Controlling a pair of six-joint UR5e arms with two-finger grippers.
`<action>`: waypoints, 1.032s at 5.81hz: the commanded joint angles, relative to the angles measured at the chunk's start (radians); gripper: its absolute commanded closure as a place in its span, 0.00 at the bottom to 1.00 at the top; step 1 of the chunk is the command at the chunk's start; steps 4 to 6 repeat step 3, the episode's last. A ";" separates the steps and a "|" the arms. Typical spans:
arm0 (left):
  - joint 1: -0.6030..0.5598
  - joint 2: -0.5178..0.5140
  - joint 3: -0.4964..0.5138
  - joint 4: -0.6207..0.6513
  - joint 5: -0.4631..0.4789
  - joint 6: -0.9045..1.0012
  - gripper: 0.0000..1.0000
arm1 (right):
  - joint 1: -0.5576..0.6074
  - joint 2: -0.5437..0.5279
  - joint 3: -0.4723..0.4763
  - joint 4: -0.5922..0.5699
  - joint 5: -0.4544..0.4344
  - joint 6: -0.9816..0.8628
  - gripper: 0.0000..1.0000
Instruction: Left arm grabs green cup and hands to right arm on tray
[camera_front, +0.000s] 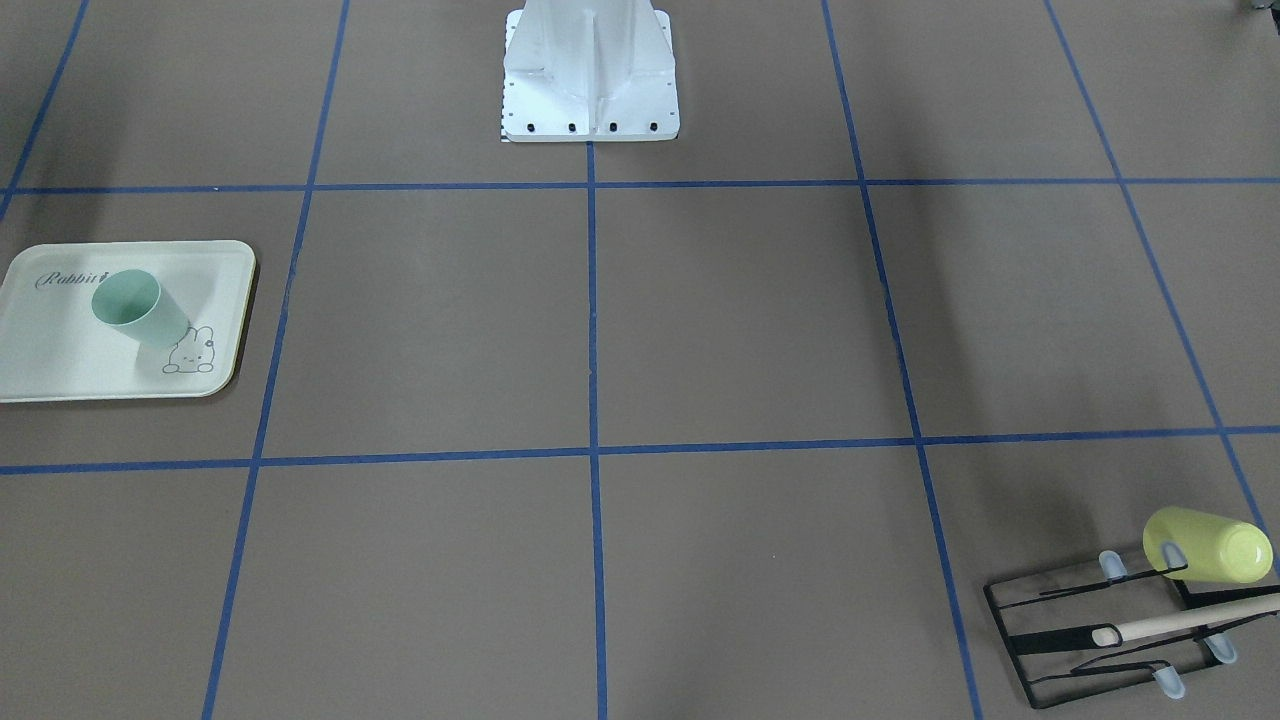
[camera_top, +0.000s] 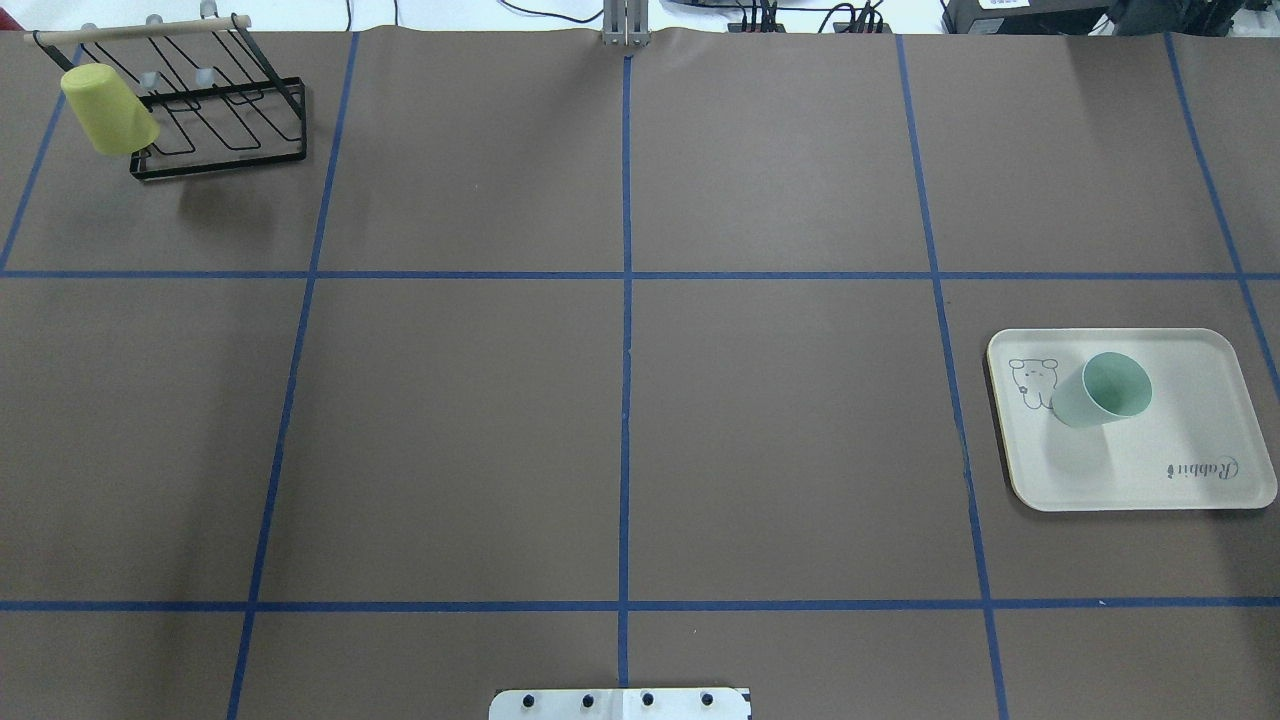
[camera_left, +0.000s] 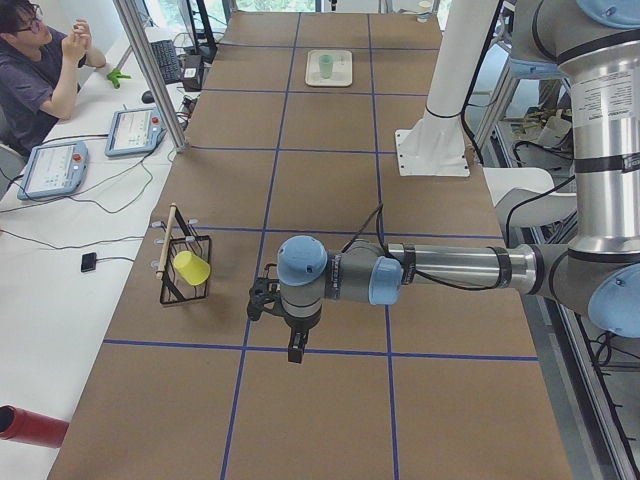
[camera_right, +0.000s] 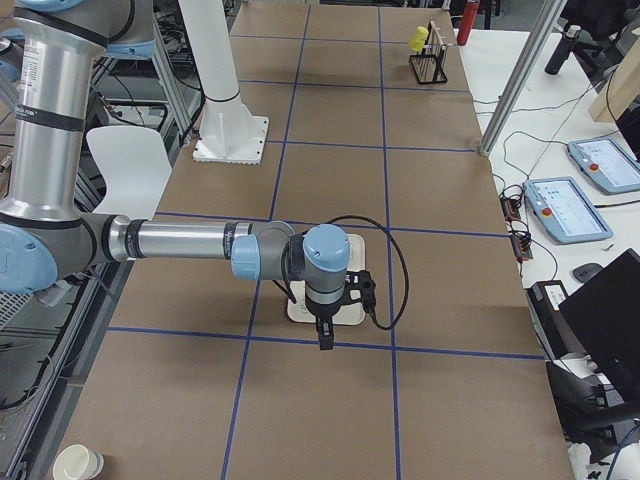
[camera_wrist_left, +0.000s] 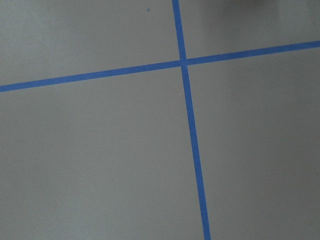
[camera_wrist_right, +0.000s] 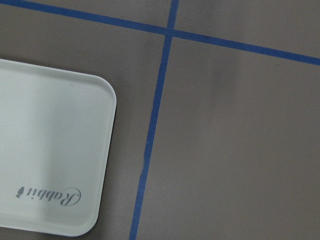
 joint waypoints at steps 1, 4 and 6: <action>0.001 0.000 0.000 0.000 0.000 0.001 0.00 | -0.001 0.001 0.000 0.001 -0.001 -0.001 0.00; 0.001 -0.002 0.011 0.000 0.006 0.004 0.00 | -0.001 0.001 0.000 0.002 -0.001 -0.001 0.00; 0.001 -0.002 0.011 0.000 0.006 0.004 0.00 | -0.001 0.001 0.000 0.002 -0.001 -0.001 0.00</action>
